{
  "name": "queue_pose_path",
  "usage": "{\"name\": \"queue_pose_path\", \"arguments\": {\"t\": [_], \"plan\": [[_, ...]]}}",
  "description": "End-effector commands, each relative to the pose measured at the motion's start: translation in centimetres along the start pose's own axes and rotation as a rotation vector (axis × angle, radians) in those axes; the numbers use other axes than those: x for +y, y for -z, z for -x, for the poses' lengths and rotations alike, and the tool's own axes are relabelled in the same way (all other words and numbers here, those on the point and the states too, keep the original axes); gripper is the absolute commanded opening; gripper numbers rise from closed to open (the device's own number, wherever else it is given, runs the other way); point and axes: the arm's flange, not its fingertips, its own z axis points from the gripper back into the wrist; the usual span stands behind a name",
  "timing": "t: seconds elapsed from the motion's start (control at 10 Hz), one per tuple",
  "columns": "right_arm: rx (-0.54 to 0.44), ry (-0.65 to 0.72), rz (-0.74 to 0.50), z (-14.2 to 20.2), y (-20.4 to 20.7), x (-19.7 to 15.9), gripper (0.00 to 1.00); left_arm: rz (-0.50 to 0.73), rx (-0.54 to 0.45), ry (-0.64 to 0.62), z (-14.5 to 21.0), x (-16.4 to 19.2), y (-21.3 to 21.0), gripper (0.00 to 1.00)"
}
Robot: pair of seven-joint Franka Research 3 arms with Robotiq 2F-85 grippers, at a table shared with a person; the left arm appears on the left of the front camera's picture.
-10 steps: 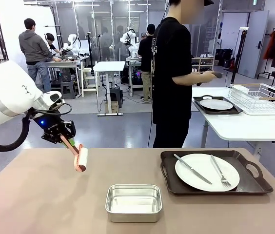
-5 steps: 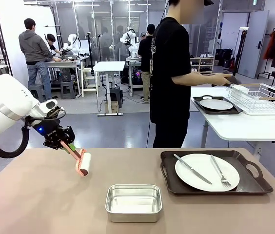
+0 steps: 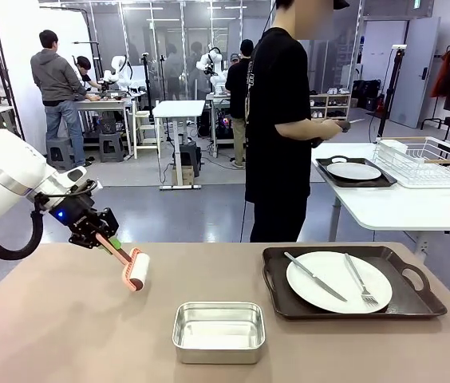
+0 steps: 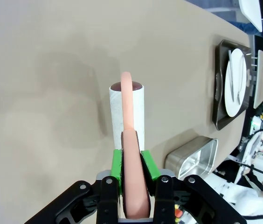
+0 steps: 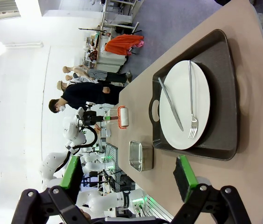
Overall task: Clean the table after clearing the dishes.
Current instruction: When the left (or right) Handle tray is removed, use the left hand (or right hand) to clean the left (or right) side of the table with the Lint Roller.
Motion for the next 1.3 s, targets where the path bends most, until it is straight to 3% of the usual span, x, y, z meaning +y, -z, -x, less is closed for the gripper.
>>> {"name": "queue_pose_path", "arguments": {"t": [0.0, 0.7, 1.0, 1.2], "plan": [[-0.003, -0.005, -0.003, 0.1, -0.1, 0.3, 1.0, 0.067, 0.005, 0.017, -1.1, 0.8, -0.1, 0.22], [-0.003, -0.005, -0.003, 0.1, -0.1, 0.3, 1.0, 0.042, 0.017, -0.017, -0.8, 4.4, 2.0, 0.22], [-0.003, -0.005, -0.003, 0.1, -0.1, 0.3, 1.0, 0.035, 0.003, 0.039, 0.3, 5.5, 2.5, 0.22], [-0.003, -0.005, -0.003, 0.1, -0.1, 0.3, 1.0, 0.005, 0.035, -0.005, 0.4, 6.6, 2.4, 0.22]]}}
